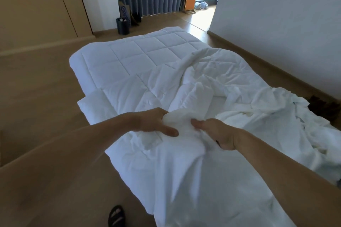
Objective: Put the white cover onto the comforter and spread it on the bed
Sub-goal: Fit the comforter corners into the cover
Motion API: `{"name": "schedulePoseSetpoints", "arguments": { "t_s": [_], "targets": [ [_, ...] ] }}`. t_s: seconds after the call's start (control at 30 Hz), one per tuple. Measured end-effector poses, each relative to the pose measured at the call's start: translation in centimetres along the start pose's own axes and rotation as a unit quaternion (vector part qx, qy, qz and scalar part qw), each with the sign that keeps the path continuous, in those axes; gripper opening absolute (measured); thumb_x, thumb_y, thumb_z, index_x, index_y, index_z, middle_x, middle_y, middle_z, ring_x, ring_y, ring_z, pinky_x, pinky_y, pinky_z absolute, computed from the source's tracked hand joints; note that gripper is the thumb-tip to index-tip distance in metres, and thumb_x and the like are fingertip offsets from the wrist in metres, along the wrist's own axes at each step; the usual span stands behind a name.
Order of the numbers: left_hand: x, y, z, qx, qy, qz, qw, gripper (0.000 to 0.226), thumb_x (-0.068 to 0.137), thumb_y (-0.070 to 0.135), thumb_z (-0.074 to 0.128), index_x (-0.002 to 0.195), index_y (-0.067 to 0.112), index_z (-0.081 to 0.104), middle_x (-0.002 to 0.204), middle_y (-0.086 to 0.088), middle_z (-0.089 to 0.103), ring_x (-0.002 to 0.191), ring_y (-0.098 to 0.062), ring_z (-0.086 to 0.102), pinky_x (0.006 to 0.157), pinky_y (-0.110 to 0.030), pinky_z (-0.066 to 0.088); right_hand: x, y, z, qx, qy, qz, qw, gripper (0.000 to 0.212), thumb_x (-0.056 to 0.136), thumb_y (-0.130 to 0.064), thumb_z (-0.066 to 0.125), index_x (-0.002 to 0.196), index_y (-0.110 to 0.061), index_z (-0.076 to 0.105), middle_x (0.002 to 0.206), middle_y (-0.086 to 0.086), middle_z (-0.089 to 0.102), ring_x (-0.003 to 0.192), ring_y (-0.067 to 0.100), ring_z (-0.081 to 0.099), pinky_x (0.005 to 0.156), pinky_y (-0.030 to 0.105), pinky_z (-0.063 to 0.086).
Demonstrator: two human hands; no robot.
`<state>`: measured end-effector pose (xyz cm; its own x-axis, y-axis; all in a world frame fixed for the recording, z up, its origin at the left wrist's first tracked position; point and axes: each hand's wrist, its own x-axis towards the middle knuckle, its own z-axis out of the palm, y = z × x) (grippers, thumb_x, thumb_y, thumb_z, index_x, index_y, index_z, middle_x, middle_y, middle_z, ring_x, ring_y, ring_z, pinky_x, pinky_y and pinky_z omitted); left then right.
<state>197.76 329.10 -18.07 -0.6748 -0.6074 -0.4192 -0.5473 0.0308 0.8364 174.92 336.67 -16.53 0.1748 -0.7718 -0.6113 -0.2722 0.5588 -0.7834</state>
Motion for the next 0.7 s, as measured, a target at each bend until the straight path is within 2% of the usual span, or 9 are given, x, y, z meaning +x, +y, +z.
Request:
{"name": "schedulePoseSetpoints", "arguments": {
  "t_s": [0.07,0.13,0.17,0.27,0.37,0.43,0.5,0.57,0.7],
  "targets": [
    [-0.4,1.0,-0.7,0.063,-0.015,-0.001,0.998,0.043,0.059,0.043,0.088,0.095,0.023,0.073,0.088,0.005,0.076,0.086,-0.016,0.073,0.074,-0.029,0.059,-1.3,-2.1,0.0,-0.005,-0.064,0.017,0.998,0.045,0.078,-0.047,0.069,0.106,-0.012,0.073,0.104,0.008,0.076,0.094,0.022,0.072,0.089,0.037,0.057],
    [-0.3,2.5,-2.3,0.102,-0.001,0.004,0.995,0.034,0.066,0.034,0.089,0.095,0.023,0.074,0.087,0.007,0.076,0.084,-0.012,0.073,0.075,-0.029,0.059,-2.8,-5.2,-0.7,0.007,-0.159,-0.02,0.987,0.041,0.065,-0.039,0.083,0.097,-0.014,0.079,0.104,0.01,0.075,0.091,0.021,0.073,0.077,0.033,0.06],
    [-0.4,3.4,-3.1,0.114,0.005,0.007,0.993,0.041,0.064,0.038,0.089,0.098,0.022,0.074,0.09,0.006,0.076,0.086,-0.012,0.073,0.078,-0.031,0.06,-3.4,-6.7,-1.2,0.003,-0.177,-0.047,0.983,0.041,0.058,-0.033,0.089,0.094,-0.014,0.081,0.105,0.012,0.075,0.091,0.022,0.073,0.074,0.033,0.06],
    [-0.1,4.4,-4.1,0.143,0.021,-0.004,0.99,0.062,0.051,0.052,0.078,0.102,0.018,0.074,0.098,0.001,0.076,0.093,-0.017,0.072,0.085,-0.036,0.059,-3.0,-7.7,-1.9,-0.071,-0.145,-0.045,0.986,0.041,0.065,-0.008,0.088,0.104,-0.011,0.076,0.112,0.016,0.072,0.1,0.03,0.071,0.078,0.038,0.061],
    [0.1,2.9,-3.0,0.132,0.017,-0.035,0.99,0.043,0.057,0.034,0.066,0.091,0.009,0.075,0.093,-0.005,0.074,0.092,-0.025,0.069,0.084,-0.036,0.056,-1.8,-5.3,-0.8,-0.283,-0.113,0.029,0.952,0.039,0.073,-0.002,0.083,0.111,-0.005,0.071,0.109,0.014,0.074,0.103,0.033,0.07,0.081,0.036,0.061],
    [0.1,1.4,-2.0,0.042,0.042,-0.06,0.996,0.041,0.055,0.024,0.062,0.091,0.006,0.068,0.09,-0.007,0.067,0.087,-0.026,0.066,0.078,-0.035,0.056,-1.1,-4.0,-0.4,-0.33,-0.096,0.052,0.938,0.037,0.076,-0.009,0.082,0.112,-0.006,0.072,0.108,0.013,0.074,0.101,0.033,0.07,0.084,0.038,0.059],
    [0.1,0.2,-1.3,-0.095,0.083,-0.079,0.989,0.041,0.053,0.017,0.06,0.091,0.003,0.06,0.083,-0.01,0.061,0.072,-0.024,0.063,0.064,-0.031,0.056,-0.7,-3.7,-0.8,-0.274,-0.054,0.059,0.959,0.028,0.08,-0.011,0.074,0.107,-0.004,0.072,0.103,0.014,0.074,0.093,0.032,0.07,0.082,0.037,0.057],
    [0.0,-0.4,-0.5,-0.206,0.09,-0.082,0.971,0.037,0.053,0.013,0.056,0.088,0.001,0.061,0.072,-0.011,0.059,0.059,-0.024,0.06,0.054,-0.03,0.054,-0.6,-3.3,-1.6,-0.148,-0.022,0.066,0.987,0.024,0.083,-0.011,0.068,0.104,0.0,0.071,0.098,0.018,0.071,0.085,0.032,0.068,0.076,0.036,0.056],
    [-0.2,-0.4,1.0,-0.356,-0.009,-0.066,0.932,0.032,0.059,0.015,0.052,0.081,0.005,0.073,0.072,-0.012,0.064,0.061,-0.028,0.062,0.058,-0.029,0.052,-0.5,-2.3,-1.7,-0.001,0.012,0.059,0.998,0.023,0.093,-0.018,0.059,0.101,-0.002,0.073,0.099,0.018,0.073,0.082,0.028,0.069,0.079,0.037,0.056]
  ]
}}
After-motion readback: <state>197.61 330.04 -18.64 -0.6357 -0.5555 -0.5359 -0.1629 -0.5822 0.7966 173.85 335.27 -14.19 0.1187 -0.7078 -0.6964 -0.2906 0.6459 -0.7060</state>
